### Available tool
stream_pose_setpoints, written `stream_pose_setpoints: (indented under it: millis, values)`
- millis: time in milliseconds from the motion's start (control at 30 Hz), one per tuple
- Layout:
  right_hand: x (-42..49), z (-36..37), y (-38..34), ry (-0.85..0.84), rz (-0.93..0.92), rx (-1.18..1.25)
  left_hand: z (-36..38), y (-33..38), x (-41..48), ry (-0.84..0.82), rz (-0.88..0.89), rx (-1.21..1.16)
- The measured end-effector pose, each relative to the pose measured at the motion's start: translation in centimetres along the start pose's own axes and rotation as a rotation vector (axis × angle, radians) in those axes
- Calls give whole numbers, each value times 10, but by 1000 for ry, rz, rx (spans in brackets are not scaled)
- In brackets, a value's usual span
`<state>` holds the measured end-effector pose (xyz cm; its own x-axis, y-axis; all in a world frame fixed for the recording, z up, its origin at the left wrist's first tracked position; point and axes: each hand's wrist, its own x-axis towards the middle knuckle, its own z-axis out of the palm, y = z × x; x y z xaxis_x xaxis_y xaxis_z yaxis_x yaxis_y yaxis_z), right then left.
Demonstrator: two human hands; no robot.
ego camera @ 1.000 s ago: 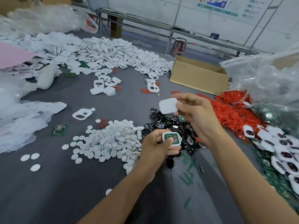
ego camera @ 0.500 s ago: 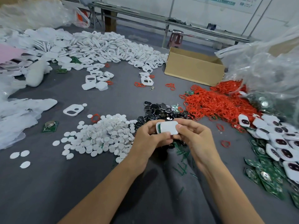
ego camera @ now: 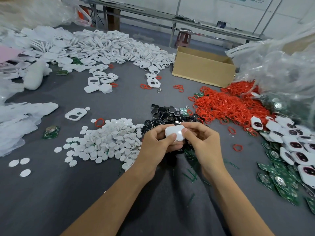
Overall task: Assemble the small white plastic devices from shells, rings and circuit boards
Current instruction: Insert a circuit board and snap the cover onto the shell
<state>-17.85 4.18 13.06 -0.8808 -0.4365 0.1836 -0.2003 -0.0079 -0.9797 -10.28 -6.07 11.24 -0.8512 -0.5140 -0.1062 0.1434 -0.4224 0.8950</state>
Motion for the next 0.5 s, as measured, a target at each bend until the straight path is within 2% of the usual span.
stream_pose_setpoints:
  millis: [200, 500]
  values:
    - [1, -1, 5, 11, -64, -110, 0, 1, 0, 18, -8, -19]
    - [3, -7, 6, -66, 62, 133, 1, 2, -2, 1, 47, 20]
